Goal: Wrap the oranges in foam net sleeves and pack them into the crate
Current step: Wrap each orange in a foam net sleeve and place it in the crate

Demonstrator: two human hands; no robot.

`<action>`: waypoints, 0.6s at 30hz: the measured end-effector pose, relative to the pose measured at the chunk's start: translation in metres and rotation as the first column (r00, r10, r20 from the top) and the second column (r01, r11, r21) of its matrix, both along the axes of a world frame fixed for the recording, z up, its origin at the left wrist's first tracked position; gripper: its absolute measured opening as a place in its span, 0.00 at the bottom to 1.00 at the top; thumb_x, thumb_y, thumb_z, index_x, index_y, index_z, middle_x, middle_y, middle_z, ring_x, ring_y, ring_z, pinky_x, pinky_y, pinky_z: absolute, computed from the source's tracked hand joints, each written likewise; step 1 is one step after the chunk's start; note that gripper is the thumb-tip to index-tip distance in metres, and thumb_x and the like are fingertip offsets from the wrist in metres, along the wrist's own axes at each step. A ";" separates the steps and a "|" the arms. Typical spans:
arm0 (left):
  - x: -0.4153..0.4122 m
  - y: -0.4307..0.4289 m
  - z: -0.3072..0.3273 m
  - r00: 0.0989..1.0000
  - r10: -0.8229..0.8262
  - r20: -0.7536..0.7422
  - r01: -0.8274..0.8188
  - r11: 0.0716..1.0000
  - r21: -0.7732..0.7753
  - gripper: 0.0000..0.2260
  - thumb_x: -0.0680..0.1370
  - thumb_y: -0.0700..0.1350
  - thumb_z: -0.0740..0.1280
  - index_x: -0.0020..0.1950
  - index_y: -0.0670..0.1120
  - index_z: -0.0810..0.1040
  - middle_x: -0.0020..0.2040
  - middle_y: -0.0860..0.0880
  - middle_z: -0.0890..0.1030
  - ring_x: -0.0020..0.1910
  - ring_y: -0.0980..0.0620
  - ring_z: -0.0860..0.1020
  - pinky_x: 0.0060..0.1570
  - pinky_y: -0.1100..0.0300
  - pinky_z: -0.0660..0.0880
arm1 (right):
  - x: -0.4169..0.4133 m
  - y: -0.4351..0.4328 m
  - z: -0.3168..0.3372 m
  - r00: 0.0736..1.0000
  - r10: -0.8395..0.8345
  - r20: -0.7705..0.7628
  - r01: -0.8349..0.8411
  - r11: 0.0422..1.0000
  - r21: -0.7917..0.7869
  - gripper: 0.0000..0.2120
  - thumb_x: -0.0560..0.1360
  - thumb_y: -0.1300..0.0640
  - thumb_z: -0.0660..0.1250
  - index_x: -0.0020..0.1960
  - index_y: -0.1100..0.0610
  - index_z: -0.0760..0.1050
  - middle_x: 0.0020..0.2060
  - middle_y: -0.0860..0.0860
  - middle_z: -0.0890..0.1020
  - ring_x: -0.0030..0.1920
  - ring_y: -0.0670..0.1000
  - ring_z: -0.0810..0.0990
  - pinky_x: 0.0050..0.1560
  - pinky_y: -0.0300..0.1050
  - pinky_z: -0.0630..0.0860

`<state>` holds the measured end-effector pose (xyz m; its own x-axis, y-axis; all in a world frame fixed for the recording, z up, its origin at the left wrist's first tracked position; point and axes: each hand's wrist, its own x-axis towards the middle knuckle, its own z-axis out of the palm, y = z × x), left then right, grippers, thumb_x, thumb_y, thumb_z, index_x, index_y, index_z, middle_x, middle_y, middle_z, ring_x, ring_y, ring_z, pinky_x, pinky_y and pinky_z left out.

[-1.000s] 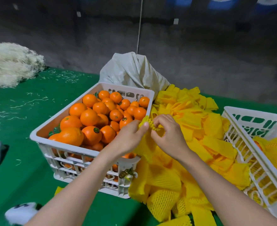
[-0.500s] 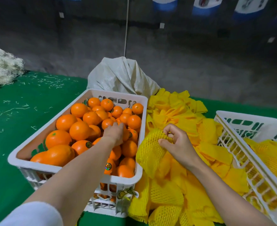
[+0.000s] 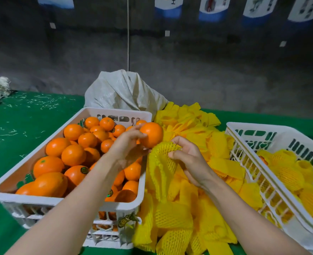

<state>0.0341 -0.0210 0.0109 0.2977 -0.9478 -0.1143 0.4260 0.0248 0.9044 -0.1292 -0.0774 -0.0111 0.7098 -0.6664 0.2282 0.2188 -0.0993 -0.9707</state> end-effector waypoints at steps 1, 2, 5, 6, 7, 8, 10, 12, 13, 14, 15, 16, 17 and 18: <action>-0.012 0.002 0.002 1.000 0.005 -0.002 -0.004 0.999 0.033 0.22 0.79 0.33 0.54 0.72 0.45 0.67 0.69 0.36 0.68 0.60 0.36 0.74 0.54 0.49 0.72 | -0.002 0.002 0.001 0.999 0.031 0.017 -0.031 0.999 0.022 0.07 0.63 0.64 0.64 0.40 0.58 0.70 0.33 0.53 0.77 0.34 0.50 0.74 0.39 0.43 0.71; -0.023 0.004 0.002 1.000 0.003 0.012 -0.003 0.999 0.048 0.21 0.79 0.34 0.52 0.72 0.44 0.67 0.67 0.36 0.71 0.53 0.41 0.77 0.49 0.54 0.75 | -0.005 0.003 0.003 0.997 0.062 0.038 -0.063 0.997 0.038 0.07 0.63 0.65 0.64 0.40 0.58 0.70 0.31 0.52 0.77 0.31 0.48 0.75 0.35 0.40 0.72; -0.048 0.005 0.000 0.985 -0.105 -0.139 0.104 0.994 -0.017 0.20 0.79 0.36 0.52 0.70 0.44 0.69 0.51 0.39 0.78 0.36 0.48 0.80 0.34 0.59 0.78 | -0.016 0.006 0.004 0.993 0.107 0.048 -0.109 0.993 0.051 0.06 0.63 0.66 0.62 0.40 0.59 0.69 0.29 0.52 0.75 0.29 0.46 0.74 0.32 0.37 0.71; -0.055 0.005 -0.002 0.981 -0.115 -0.158 0.112 0.993 -0.027 0.19 0.79 0.36 0.52 0.70 0.44 0.69 0.46 0.40 0.78 0.33 0.50 0.80 0.31 0.61 0.78 | -0.021 0.006 0.004 0.993 0.110 0.036 -0.112 0.993 0.047 0.06 0.63 0.66 0.62 0.40 0.59 0.69 0.30 0.52 0.75 0.29 0.46 0.73 0.32 0.38 0.71; -0.062 0.003 -0.003 0.983 -0.103 -0.152 0.102 0.995 -0.018 0.18 0.81 0.37 0.53 0.70 0.43 0.68 0.43 0.42 0.77 0.30 0.52 0.80 0.28 0.64 0.77 | -0.026 0.006 0.004 0.993 0.116 0.029 -0.118 0.992 0.046 0.06 0.64 0.66 0.62 0.39 0.59 0.69 0.29 0.52 0.75 0.29 0.46 0.73 0.32 0.38 0.70; -0.069 0.002 -0.006 0.990 -0.059 -0.125 0.058 0.998 -0.014 0.17 0.81 0.38 0.57 0.70 0.43 0.68 0.41 0.44 0.76 0.29 0.54 0.79 0.26 0.66 0.76 | -0.030 0.006 0.003 0.993 0.119 0.024 -0.120 0.992 0.045 0.06 0.64 0.66 0.62 0.39 0.58 0.69 0.29 0.51 0.75 0.28 0.46 0.73 0.31 0.38 0.70; -0.082 0.001 -0.015 0.994 -0.007 -0.114 -0.001 0.997 -0.071 0.19 0.75 0.43 0.65 0.66 0.47 0.72 0.42 0.45 0.79 0.33 0.53 0.82 0.29 0.64 0.77 | -0.038 0.004 0.000 0.998 0.070 0.001 -0.070 0.998 0.000 0.09 0.68 0.69 0.64 0.39 0.57 0.70 0.29 0.49 0.76 0.29 0.45 0.73 0.32 0.38 0.71; -0.093 0.003 -0.027 0.982 -0.003 -0.191 -0.022 0.992 -0.127 0.20 0.69 0.46 0.68 0.60 0.50 0.75 0.44 0.44 0.83 0.38 0.48 0.84 0.31 0.59 0.78 | -0.044 0.002 -0.004 0.996 -0.078 -0.038 0.073 0.989 -0.128 0.14 0.71 0.73 0.65 0.39 0.55 0.71 0.32 0.50 0.75 0.32 0.46 0.72 0.35 0.41 0.69; -0.097 0.003 -0.032 0.976 0.009 -0.219 -0.040 0.990 -0.138 0.19 0.68 0.47 0.69 0.59 0.51 0.76 0.44 0.44 0.84 0.39 0.47 0.84 0.32 0.57 0.79 | -0.047 0.001 -0.006 0.986 -0.165 -0.040 0.154 0.969 -0.194 0.14 0.71 0.73 0.65 0.39 0.54 0.71 0.33 0.50 0.75 0.33 0.47 0.72 0.36 0.43 0.68; -0.099 0.002 -0.039 0.976 0.021 -0.218 -0.053 0.988 -0.146 0.19 0.68 0.47 0.69 0.59 0.51 0.77 0.45 0.44 0.84 0.40 0.47 0.84 0.34 0.56 0.79 | -0.051 0.001 -0.009 0.973 -0.231 -0.027 0.218 0.949 -0.229 0.14 0.71 0.73 0.66 0.38 0.54 0.72 0.33 0.49 0.75 0.33 0.46 0.72 0.36 0.43 0.68; -0.103 -0.001 -0.041 0.974 0.031 -0.226 -0.065 0.988 -0.143 0.18 0.68 0.47 0.69 0.58 0.51 0.77 0.46 0.44 0.84 0.42 0.46 0.84 0.35 0.55 0.79 | -0.054 0.000 -0.012 0.960 -0.279 0.001 0.271 0.933 -0.235 0.14 0.72 0.71 0.66 0.39 0.53 0.73 0.32 0.48 0.76 0.32 0.45 0.73 0.34 0.42 0.70; -0.105 -0.002 -0.045 0.971 0.029 -0.239 -0.067 0.986 -0.150 0.17 0.69 0.47 0.69 0.58 0.51 0.78 0.47 0.44 0.84 0.43 0.46 0.84 0.37 0.54 0.80 | -0.058 0.001 -0.014 0.948 -0.316 0.038 0.317 0.923 -0.219 0.13 0.72 0.70 0.67 0.39 0.53 0.73 0.30 0.46 0.77 0.31 0.44 0.73 0.32 0.39 0.71; -0.108 -0.003 -0.046 0.965 0.019 -0.261 -0.061 0.986 -0.155 0.16 0.69 0.47 0.69 0.57 0.51 0.78 0.48 0.44 0.84 0.44 0.46 0.83 0.39 0.54 0.80 | -0.061 0.000 -0.018 0.933 -0.355 0.064 0.360 0.908 -0.213 0.12 0.73 0.69 0.67 0.39 0.53 0.73 0.29 0.45 0.78 0.30 0.42 0.74 0.31 0.38 0.71; -0.110 -0.005 -0.049 0.963 -0.005 -0.271 -0.044 0.983 -0.177 0.17 0.69 0.48 0.70 0.57 0.51 0.79 0.49 0.43 0.84 0.45 0.46 0.83 0.41 0.53 0.81 | -0.065 0.000 -0.020 0.918 -0.388 0.079 0.396 0.888 -0.235 0.11 0.74 0.67 0.67 0.40 0.52 0.73 0.29 0.44 0.78 0.30 0.41 0.74 0.31 0.37 0.72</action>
<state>-0.0756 -0.0259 -0.0381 0.2979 -0.9543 -0.0214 0.6506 0.1866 0.7362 -0.1946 -0.0776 -0.0309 0.3930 -0.8107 0.4339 0.1409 -0.4133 -0.8997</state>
